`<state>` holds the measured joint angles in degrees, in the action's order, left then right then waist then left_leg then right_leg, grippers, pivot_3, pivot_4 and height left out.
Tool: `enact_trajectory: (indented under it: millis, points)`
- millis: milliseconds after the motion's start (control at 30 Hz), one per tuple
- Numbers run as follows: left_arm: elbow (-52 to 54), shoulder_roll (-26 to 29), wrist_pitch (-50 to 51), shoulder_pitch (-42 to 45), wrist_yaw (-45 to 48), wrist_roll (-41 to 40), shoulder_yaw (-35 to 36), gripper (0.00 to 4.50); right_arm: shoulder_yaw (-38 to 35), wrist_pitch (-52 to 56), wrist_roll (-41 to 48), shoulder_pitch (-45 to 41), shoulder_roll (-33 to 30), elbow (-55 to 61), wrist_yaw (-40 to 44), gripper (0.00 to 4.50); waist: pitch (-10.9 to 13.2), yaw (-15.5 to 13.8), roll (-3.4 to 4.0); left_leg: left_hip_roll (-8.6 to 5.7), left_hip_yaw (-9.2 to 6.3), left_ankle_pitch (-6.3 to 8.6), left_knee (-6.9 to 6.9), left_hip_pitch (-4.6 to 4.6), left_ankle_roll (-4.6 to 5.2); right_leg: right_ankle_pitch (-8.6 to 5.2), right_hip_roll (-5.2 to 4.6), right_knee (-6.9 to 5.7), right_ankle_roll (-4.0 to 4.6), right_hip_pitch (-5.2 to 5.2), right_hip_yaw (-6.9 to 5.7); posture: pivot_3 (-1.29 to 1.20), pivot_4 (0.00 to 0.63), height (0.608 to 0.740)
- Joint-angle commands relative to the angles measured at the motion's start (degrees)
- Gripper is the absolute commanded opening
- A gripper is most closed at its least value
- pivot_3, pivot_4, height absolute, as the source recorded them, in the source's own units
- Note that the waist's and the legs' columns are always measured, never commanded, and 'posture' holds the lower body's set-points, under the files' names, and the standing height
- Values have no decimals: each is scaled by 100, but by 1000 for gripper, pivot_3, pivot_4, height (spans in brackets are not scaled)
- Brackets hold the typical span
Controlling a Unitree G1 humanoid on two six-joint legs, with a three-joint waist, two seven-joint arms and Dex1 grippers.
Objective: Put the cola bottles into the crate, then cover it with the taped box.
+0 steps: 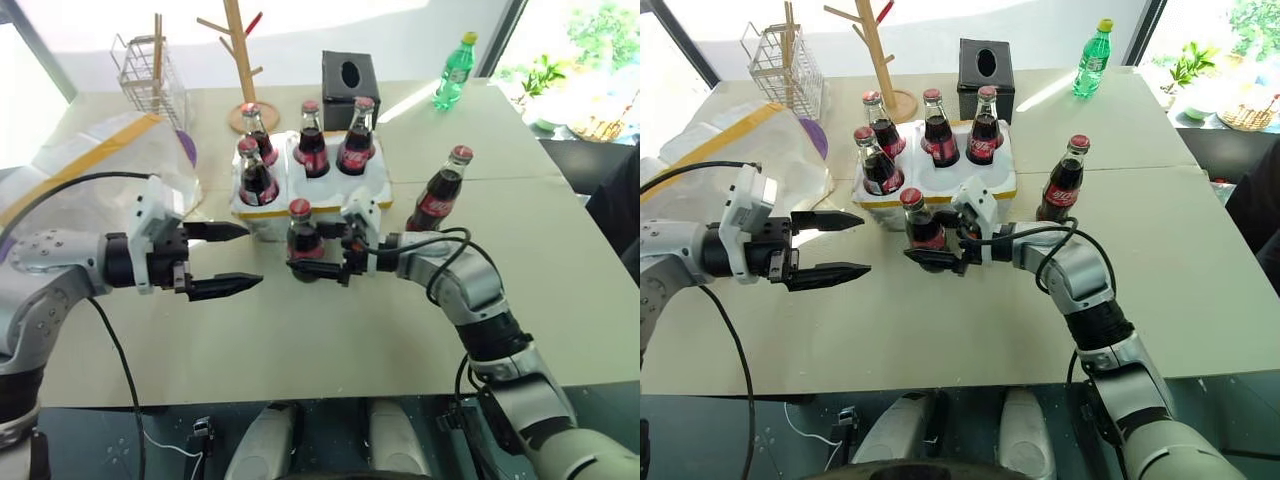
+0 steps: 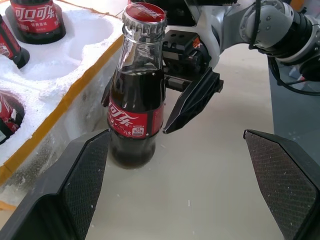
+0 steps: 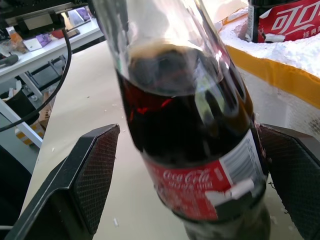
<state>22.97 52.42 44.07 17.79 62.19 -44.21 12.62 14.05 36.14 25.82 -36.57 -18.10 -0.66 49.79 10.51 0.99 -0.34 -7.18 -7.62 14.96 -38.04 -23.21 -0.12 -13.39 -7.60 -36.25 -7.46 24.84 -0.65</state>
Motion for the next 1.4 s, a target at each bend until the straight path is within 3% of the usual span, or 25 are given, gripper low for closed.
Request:
enact_trajectory:
  millis: [33,100,133,300,500,767,1033,1233,1267,1333,1400]
  points:
    - [-28,59,-179,6,-45,63,135,4500,19,-128,-20,-117,132,65,107,3711,0,3,0,0,2,0,2,0,0,0,0,0,0,2,2,0,150,740]
    - [-54,48,-192,29,-109,34,186,4500,-6,-100,21,-52,38,267,246,2769,0,0,0,0,3,0,3,-1,0,0,0,0,0,3,3,0,150,740]
    - [-63,43,-193,43,-138,22,204,4500,-28,-78,39,-26,-23,362,289,2615,0,-1,0,0,4,0,3,-1,0,0,0,0,0,2,4,0,150,740]
    - [-32,26,-195,34,-274,-38,279,4500,-733,504,776,-157,-520,1067,517,2621,2,-31,1,-2,5,0,2,-8,0,0,-1,0,0,8,6,0,150,740]
    - [-126,-51,-273,75,-402,-29,315,4500,-1689,1011,1547,-1310,-561,803,149,2621,5,16,6,4,8,1,6,-10,1,1,3,0,1,16,10,0,150,740]
    - [-259,-323,-382,349,-681,25,213,4500,-1371,-109,239,-2681,-91,-1338,-620,2621,3,5,4,4,34,-2,10,-13,-4,3,2,-9,5,33,28,0,150,740]
    - [-210,-338,-438,315,-798,43,239,4500,-485,-964,-748,-2156,236,-1985,-336,2621,4,55,5,3,36,-2,14,-22,-3,5,2,-15,7,54,32,0,150,740]
    - [-224,-338,-486,283,-776,94,190,4500,-419,-1232,-1152,-1970,522,-2700,-504,2621,4,139,4,3,38,-2,13,-22,-3,5,3,-15,7,50,32,0,150,740]
    - [-230,-354,-492,297,-772,99,164,4500,-437,-1228,-1179,-1949,546,-2713,-509,3696,3,146,4,3,38,-2,13,-21,-3,5,3,-15,7,50,32,0,150,740]
    - [-242,-425,-497,379,-789,102,90,4500,-515,-1167,-1157,-1869,542,-2528,-539,4453,-1,152,1,3,38,-2,13,-15,-3,5,5,-16,8,44,32,0,150,740]
    - [-258,-505,-487,461,-805,88,27,4500,-614,-1027,-1069,-1764,480,-2219,-535,4453,-1,146,1,4,38,-3,11,-13,-4,5,5,-16,7,42,32,0,150,740]
